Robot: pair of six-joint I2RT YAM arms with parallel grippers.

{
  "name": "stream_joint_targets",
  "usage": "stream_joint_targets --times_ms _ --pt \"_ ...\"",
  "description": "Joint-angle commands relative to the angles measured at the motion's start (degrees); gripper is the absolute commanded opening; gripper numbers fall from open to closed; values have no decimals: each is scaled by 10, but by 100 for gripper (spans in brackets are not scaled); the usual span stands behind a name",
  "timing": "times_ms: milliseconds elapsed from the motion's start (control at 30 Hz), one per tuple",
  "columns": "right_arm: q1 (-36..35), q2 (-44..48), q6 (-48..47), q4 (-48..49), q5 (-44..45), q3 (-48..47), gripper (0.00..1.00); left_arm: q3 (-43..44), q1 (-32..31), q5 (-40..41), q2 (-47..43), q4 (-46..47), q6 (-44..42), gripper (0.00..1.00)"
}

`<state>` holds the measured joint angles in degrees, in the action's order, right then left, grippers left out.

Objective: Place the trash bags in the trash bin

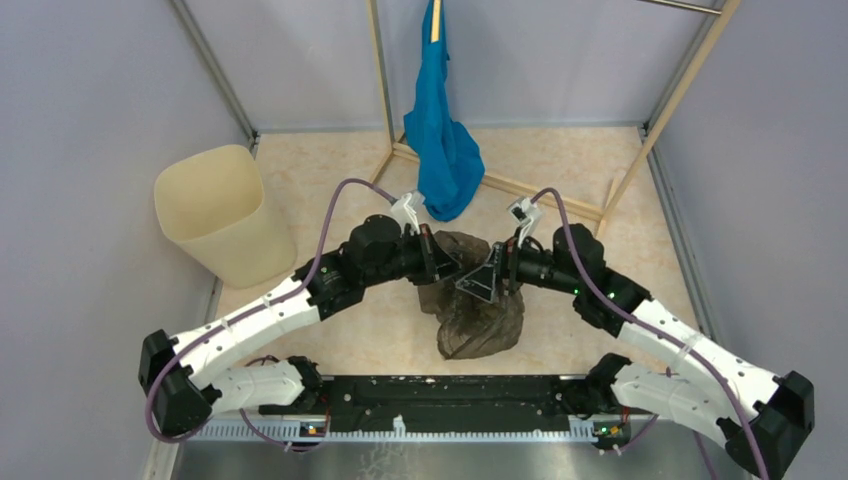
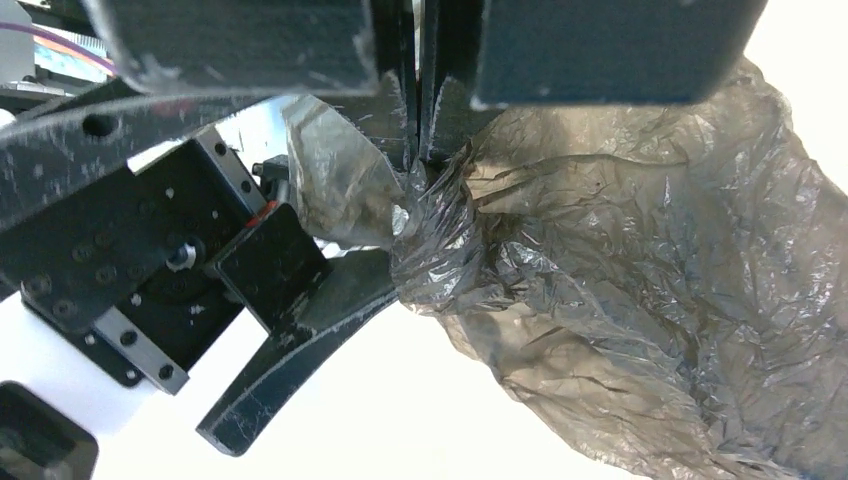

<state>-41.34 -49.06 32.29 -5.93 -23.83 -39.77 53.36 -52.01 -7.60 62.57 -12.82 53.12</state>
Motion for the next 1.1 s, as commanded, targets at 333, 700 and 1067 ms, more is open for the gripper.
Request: stream_joint_targets --times_ms 333,700,1067 --pt "-276 -118 -54 -83 525 -91 79 27 0 3 22 38 26 0" --pt "-295 -79 -12 -138 645 -64 0 18 1 80 -83 -52 -44 67" --pt "-294 111 16 -215 619 -9 0 164 27 321 -136 -352 -184 98"
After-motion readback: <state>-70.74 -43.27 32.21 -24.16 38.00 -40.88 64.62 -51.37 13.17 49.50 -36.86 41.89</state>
